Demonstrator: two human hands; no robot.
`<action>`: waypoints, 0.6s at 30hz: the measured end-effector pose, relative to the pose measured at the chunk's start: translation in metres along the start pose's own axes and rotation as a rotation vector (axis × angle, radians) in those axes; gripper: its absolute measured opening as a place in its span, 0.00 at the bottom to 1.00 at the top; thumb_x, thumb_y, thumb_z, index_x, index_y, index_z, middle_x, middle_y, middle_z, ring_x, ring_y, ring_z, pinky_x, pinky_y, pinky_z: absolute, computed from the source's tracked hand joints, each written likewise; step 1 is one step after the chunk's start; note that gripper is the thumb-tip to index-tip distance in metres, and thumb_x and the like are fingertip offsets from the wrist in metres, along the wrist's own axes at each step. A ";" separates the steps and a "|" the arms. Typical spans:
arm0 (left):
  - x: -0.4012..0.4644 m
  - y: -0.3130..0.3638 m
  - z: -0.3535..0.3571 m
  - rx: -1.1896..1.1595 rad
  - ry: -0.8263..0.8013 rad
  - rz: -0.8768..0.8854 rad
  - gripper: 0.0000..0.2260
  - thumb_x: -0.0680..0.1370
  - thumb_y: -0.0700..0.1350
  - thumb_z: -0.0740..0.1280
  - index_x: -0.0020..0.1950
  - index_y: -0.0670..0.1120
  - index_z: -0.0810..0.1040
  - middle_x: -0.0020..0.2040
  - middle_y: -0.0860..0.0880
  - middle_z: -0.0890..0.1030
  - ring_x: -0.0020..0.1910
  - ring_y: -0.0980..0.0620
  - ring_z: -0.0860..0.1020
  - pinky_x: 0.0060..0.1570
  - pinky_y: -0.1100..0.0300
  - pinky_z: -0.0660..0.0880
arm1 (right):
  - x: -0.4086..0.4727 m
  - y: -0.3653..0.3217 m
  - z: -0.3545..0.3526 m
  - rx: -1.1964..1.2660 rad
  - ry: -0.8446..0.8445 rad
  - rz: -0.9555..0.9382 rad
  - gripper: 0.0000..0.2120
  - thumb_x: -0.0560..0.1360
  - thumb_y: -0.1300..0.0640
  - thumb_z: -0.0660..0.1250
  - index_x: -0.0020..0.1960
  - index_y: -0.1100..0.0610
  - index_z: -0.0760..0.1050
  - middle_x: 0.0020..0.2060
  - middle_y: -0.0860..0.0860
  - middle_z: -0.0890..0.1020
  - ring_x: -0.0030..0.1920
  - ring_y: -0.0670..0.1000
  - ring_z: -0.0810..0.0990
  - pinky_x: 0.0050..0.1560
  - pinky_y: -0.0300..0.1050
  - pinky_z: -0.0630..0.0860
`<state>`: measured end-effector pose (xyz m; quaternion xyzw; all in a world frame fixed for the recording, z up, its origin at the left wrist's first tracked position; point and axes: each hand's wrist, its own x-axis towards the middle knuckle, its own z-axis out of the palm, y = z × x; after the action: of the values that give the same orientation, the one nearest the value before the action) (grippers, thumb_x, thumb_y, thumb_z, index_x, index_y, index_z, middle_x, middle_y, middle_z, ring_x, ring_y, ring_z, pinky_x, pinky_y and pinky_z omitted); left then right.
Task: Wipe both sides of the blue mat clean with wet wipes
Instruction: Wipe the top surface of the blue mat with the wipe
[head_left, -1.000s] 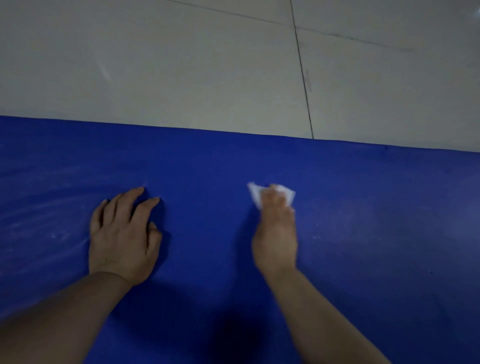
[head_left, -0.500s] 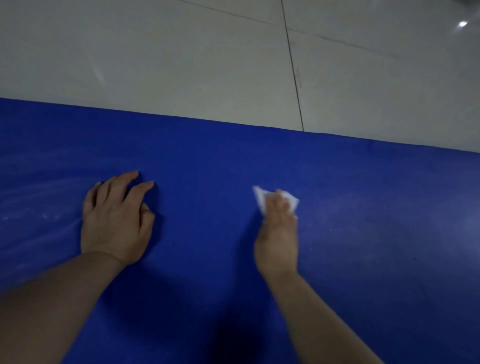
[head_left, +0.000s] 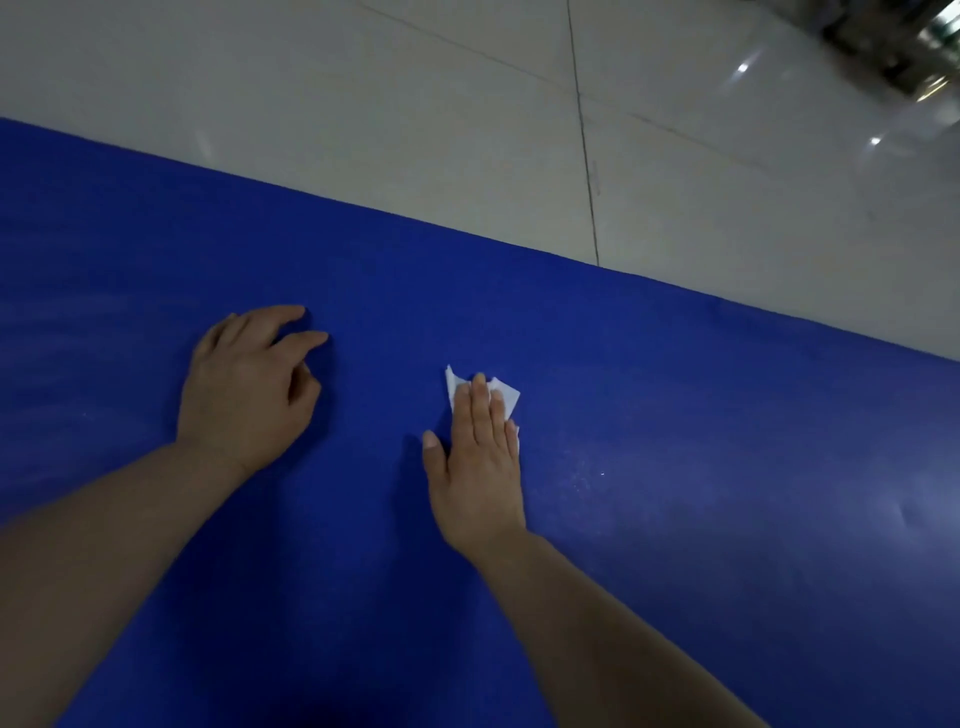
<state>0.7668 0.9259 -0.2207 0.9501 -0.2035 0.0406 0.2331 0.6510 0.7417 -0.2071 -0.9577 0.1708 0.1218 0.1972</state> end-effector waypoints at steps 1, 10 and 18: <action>-0.006 0.001 -0.001 -0.023 -0.020 -0.002 0.15 0.75 0.37 0.64 0.60 0.40 0.80 0.66 0.39 0.74 0.63 0.38 0.73 0.67 0.40 0.61 | 0.001 0.000 -0.002 0.006 -0.015 -0.003 0.32 0.81 0.41 0.44 0.77 0.53 0.35 0.75 0.44 0.35 0.74 0.44 0.32 0.73 0.43 0.32; -0.081 -0.007 -0.019 0.097 -0.150 0.062 0.24 0.76 0.49 0.51 0.63 0.40 0.78 0.68 0.39 0.72 0.67 0.39 0.70 0.69 0.40 0.58 | -0.007 0.057 -0.029 0.012 0.194 0.287 0.27 0.83 0.50 0.51 0.77 0.58 0.49 0.77 0.53 0.52 0.76 0.54 0.52 0.74 0.53 0.51; -0.080 -0.006 -0.019 0.118 -0.136 0.052 0.25 0.74 0.49 0.51 0.62 0.41 0.78 0.68 0.40 0.72 0.67 0.40 0.70 0.69 0.41 0.59 | -0.045 -0.011 0.020 -0.132 0.080 0.018 0.34 0.77 0.39 0.36 0.78 0.56 0.39 0.77 0.47 0.41 0.77 0.48 0.41 0.75 0.46 0.40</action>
<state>0.6967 0.9689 -0.2205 0.9571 -0.2408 -0.0062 0.1611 0.6111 0.7722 -0.2074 -0.9712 0.1784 0.0962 0.1253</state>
